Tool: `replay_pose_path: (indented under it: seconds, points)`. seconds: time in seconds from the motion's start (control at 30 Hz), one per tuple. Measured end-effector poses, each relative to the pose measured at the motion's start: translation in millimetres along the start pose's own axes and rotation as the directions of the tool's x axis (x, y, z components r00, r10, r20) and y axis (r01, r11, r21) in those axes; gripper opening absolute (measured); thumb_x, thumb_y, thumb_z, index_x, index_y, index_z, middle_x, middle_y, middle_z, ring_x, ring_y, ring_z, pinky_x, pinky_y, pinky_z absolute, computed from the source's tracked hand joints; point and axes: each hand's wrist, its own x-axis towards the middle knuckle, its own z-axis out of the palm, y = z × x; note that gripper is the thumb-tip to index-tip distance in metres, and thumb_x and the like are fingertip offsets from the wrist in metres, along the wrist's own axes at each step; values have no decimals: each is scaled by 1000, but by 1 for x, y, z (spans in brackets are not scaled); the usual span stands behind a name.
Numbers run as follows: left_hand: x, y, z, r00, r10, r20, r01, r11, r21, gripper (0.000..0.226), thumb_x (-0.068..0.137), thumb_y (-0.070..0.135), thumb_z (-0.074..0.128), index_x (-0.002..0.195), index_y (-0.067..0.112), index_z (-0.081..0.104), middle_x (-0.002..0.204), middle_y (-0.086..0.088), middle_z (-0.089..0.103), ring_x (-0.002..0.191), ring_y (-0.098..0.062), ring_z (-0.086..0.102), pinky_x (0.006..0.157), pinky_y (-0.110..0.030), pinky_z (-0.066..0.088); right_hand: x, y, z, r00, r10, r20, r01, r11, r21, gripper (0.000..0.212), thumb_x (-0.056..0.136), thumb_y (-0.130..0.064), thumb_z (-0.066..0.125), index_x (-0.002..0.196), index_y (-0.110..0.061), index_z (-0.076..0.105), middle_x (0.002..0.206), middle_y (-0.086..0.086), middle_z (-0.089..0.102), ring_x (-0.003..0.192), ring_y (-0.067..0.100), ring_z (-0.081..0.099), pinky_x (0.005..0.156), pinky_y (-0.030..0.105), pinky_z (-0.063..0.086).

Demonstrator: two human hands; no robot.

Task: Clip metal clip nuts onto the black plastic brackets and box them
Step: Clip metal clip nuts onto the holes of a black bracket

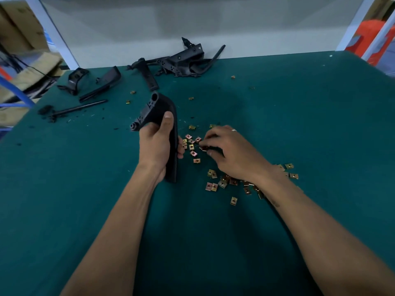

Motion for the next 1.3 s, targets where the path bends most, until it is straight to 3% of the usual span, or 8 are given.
replay_pose_path:
  seconds: [0.27, 0.53, 0.67, 0.77, 0.87, 1.07, 1.17, 1.3]
  points:
    - [-6, -10, 10, 968, 151, 199, -216, 908, 360, 43, 104, 40, 55, 73, 9, 50, 53, -7, 63, 40, -25, 61, 37, -29, 46, -3, 7, -4, 993, 106, -54, -108, 993, -43, 18, 93, -27, 75, 101, -12, 70, 115, -5, 54, 115, 18, 49, 94, 42, 48]
    - [-7, -12, 13, 965, 137, 225, -223, 879, 422, 41, 99, 38, 64, 80, 3, 53, 55, -1, 61, 39, -19, 58, 37, -27, 44, -10, 12, -11, 978, 125, -168, -118, 992, 50, 10, 89, -17, 79, 93, -15, 70, 97, -8, 62, 100, 13, 51, 95, 38, 43]
    - [-10, -11, 16, 961, 101, 256, -211, 867, 451, 46, 84, 35, 79, 85, -3, 52, 65, -13, 62, 41, -23, 62, 37, -31, 46, -11, 6, -12, 952, 174, -253, -87, 944, 319, 10, 89, -14, 78, 95, -16, 70, 87, -10, 68, 83, 4, 62, 75, 15, 46]
    - [-15, -12, 20, 950, 106, 294, -245, 839, 487, 37, 83, 31, 78, 88, -1, 58, 68, -12, 66, 41, -21, 62, 36, -31, 46, -12, 0, -10, 936, 190, -295, -29, 880, 474, 15, 92, -10, 74, 105, -17, 68, 88, -4, 68, 84, 13, 65, 76, 27, 54]
    - [-17, -12, 21, 943, 154, 294, -289, 815, 503, 32, 81, 31, 76, 81, 3, 61, 62, -5, 67, 45, -15, 64, 40, -33, 48, -13, 0, -10, 933, 222, -283, -40, 847, 531, 12, 94, -8, 72, 102, -16, 70, 88, 1, 71, 84, 19, 69, 79, 36, 58]
    - [-16, -11, 22, 944, 185, 272, -284, 876, 389, 38, 77, 24, 82, 63, 4, 52, 55, -1, 55, 47, -13, 53, 43, -37, 50, -14, -4, -7, 944, 257, -207, -84, 793, 603, 19, 89, -2, 76, 92, -20, 70, 80, -9, 76, 77, 5, 73, 75, 16, 54]
    - [-14, -13, 21, 939, 186, 290, -277, 907, 318, 26, 80, 14, 79, 71, -5, 63, 67, -15, 69, 59, -35, 67, 51, -48, 58, -15, -2, -11, 953, 239, -188, -70, 774, 629, 16, 89, -1, 75, 94, -15, 70, 79, -3, 77, 74, 13, 75, 76, 25, 58]
    - [-16, -12, 22, 933, 169, 319, -247, 943, 224, 14, 82, 12, 78, 77, 2, 71, 74, -16, 72, 67, -36, 70, 51, -28, 55, -18, -1, -17, 968, 197, -154, -44, 740, 671, 9, 89, 3, 75, 94, -5, 73, 77, 2, 77, 70, 19, 76, 69, 26, 60]
